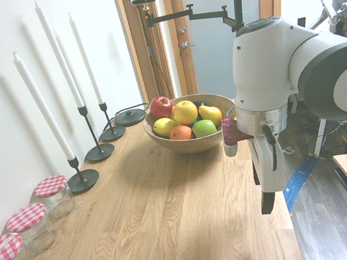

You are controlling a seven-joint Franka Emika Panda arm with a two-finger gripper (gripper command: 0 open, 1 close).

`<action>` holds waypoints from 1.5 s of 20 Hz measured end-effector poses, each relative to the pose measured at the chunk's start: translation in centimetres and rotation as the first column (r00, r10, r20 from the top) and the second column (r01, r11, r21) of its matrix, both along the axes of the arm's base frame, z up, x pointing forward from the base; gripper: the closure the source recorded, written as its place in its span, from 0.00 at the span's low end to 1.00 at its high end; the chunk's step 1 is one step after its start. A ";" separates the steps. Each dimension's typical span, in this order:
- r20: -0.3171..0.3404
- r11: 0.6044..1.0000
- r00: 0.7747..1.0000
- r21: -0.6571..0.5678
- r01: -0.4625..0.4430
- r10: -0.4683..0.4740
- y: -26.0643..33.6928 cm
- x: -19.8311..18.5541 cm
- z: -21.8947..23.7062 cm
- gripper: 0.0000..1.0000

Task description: Take pear out of the basket

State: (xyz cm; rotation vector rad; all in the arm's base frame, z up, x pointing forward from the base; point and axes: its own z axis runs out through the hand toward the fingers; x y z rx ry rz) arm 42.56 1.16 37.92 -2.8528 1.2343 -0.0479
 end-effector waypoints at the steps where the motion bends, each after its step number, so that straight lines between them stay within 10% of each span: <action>1: -0.001 1.000 1.000 0.000 0.000 0.000 0.0 0.0 0.0 0.00; 30: 0.080 0.944 0.940 0.018 0.330 -0.331 -28.2 3.8 11.1 0.00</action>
